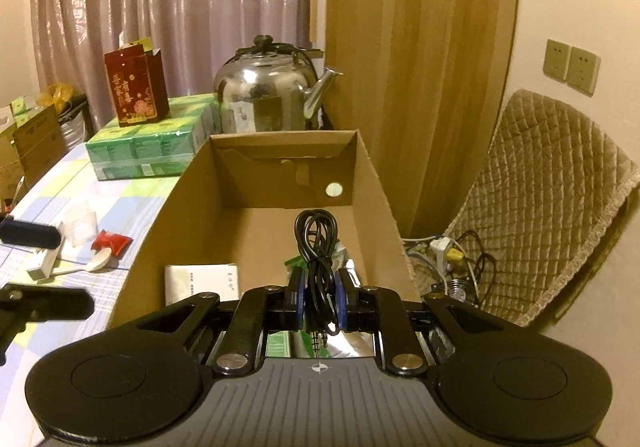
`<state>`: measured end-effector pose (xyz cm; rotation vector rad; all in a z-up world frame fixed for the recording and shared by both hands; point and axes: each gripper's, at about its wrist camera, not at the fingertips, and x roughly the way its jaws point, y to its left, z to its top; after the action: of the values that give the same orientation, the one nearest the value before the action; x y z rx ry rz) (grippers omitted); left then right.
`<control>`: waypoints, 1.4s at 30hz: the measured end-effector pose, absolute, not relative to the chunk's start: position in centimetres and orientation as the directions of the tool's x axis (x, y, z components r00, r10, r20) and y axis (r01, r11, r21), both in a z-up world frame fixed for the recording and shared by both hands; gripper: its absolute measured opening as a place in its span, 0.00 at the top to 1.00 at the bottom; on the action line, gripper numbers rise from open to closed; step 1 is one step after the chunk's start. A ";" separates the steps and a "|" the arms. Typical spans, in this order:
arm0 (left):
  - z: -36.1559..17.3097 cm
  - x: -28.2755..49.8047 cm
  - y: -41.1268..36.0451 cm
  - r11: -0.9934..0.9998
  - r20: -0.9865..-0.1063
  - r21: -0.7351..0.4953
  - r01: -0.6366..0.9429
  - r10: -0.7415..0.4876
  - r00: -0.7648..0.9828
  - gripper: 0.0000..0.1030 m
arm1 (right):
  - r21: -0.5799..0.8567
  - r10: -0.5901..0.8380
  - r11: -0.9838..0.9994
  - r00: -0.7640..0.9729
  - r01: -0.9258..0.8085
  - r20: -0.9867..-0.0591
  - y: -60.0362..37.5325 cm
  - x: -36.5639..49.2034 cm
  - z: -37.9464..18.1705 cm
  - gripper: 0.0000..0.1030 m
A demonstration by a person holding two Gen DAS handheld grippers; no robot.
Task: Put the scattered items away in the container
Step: 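Open the left tool dropping the soap rack while the right tool releases the cable, then move both tools back over the table items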
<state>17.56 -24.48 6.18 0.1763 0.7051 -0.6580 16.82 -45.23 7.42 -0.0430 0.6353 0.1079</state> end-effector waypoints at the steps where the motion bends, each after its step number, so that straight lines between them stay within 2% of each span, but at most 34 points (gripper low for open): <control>1: 6.1 17.5 -24.3 0.789 -0.653 -0.063 0.612 -0.496 0.573 0.20 | -0.009 0.089 0.993 0.800 -0.117 -0.593 -45.0 16.9 7.5 0.88; 11: 5.8 17.0 -23.1 0.800 -0.658 -0.082 0.595 -0.492 0.570 0.20 | -0.021 0.092 0.992 0.811 -0.127 -0.578 -44.0 17.5 7.7 0.88; 13: 5.7 17.1 -23.0 0.800 -0.659 -0.084 0.594 -0.492 0.569 0.20 | -0.004 0.103 0.992 0.810 -0.129 -0.577 -44.0 17.7 7.8 0.83; 14: 5.7 17.1 -23.0 0.800 -0.659 -0.086 0.594 -0.493 0.569 0.20 | 0.004 0.104 0.992 0.810 -0.124 -0.577 -44.1 17.7 7.8 0.66; 15: 5.7 17.0 -23.0 0.800 -0.659 -0.088 0.594 -0.493 0.567 0.20 | 0.011 0.105 0.993 0.812 -0.121 -0.575 -44.2 17.7 7.8 0.42; 16: 5.7 17.0 -22.9 0.800 -0.660 -0.089 0.593 -0.493 0.567 0.20 | 0.022 0.109 0.993 0.818 -0.116 -0.565 -44.3 17.6 7.8 0.35; 30: 4.8 15.4 -20.3 0.829 -0.675 -0.098 0.551 -0.462 0.575 0.19 | 0.063 0.129 0.992 0.807 -0.114 -0.576 -44.0 14.0 7.9 0.32; 42: 3.6 12.5 -11.2 0.916 -0.707 -0.095 0.389 -0.337 0.622 0.17 | 0.089 0.256 0.965 0.799 -0.248 -0.544 -37.7 10.2 9.7 0.23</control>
<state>12.49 -11.17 3.55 0.0700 0.7971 -0.4179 10.18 -37.69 9.74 0.0139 0.5853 0.2707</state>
